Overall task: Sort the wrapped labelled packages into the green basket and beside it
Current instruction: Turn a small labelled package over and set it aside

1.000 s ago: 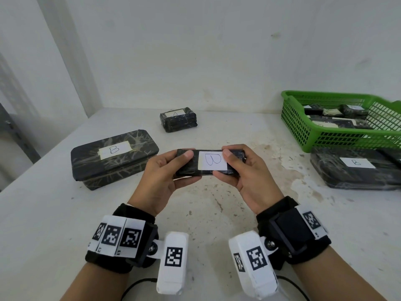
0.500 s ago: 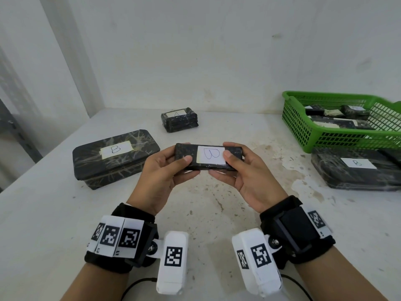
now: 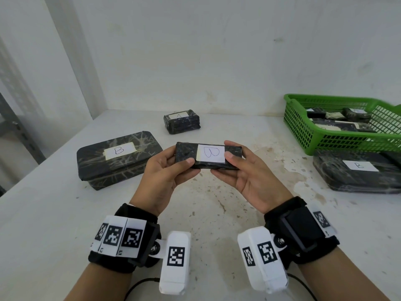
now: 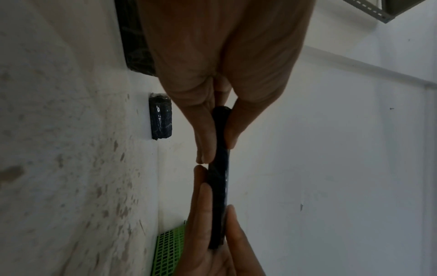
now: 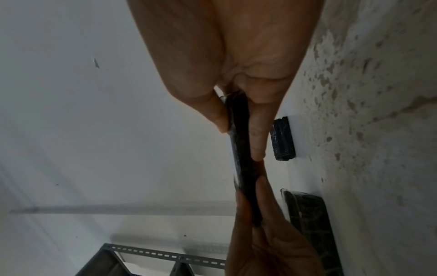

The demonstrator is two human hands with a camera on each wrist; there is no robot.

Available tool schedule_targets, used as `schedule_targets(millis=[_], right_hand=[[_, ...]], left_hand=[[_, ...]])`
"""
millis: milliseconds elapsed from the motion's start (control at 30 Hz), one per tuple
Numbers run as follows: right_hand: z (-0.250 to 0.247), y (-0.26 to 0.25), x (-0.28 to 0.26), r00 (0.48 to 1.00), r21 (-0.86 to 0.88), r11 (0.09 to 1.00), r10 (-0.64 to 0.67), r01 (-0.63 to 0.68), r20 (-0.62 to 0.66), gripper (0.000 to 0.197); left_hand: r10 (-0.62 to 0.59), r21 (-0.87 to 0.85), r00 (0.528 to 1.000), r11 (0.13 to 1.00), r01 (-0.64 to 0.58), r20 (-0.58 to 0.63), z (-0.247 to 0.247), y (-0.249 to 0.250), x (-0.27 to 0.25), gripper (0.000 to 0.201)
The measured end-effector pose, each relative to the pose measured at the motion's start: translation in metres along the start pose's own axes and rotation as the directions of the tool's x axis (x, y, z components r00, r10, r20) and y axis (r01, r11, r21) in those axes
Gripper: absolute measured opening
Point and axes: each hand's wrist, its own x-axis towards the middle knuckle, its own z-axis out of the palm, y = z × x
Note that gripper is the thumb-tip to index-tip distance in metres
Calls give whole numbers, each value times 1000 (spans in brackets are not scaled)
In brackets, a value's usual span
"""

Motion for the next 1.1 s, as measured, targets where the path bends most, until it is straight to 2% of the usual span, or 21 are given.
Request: schedule_targets(millis=[100, 167, 333, 433, 533, 633, 733, 867, 1000, 1033, 1100], right_hand=[[-1, 1, 1, 999, -63, 998, -25, 23, -39, 31], [-2, 2, 1, 998, -74, 997, -28, 24, -60, 28], [2, 3, -1, 999, -73, 997, -4, 1, -39, 28], [4, 3, -3, 1000, -68, 998, 10, -11, -19, 40], [2, 7, -2, 999, -111, 994, -4, -1, -50, 35], [2, 10, -1, 998, -128, 992, -6, -1, -57, 32], [3, 9, -2, 999, -137, 991, -3, -3, -46, 37], [5, 8, -3, 999, -126, 992, 20, -23, -29, 48], [3, 9, -2, 997, -122, 992, -22, 13, -76, 22], [2, 8, -2, 996, -125, 992, -28, 17, -86, 19], [2, 8, -2, 995, -137, 990, -29, 16, -95, 16]], left_hand=[[-37, -25, 999, 999, 38, 39, -1, 2, 1, 46], [-60, -26, 997, 998, 61, 52, -1, 2, 1, 49], [-1, 65, 999, 998, 4, -44, 0, -2, 0, 25], [-9, 72, 999, 997, 12, -42, 0, 0, -1, 23], [-31, 55, 999, 998, 32, -19, 0, 4, -1, 24], [-53, 44, 999, 998, 53, -14, 0, 5, -1, 34], [-3, 103, 998, 995, 9, -63, 0, 2, -1, 18], [11, 139, 998, 990, -2, -68, -1, 1, -1, 17], [-33, 88, 999, 996, 33, -7, 2, 5, -3, 23], [-48, 76, 999, 996, 48, 2, 3, 5, -3, 26], [-38, 86, 999, 996, 38, -10, 4, 4, -4, 19]])
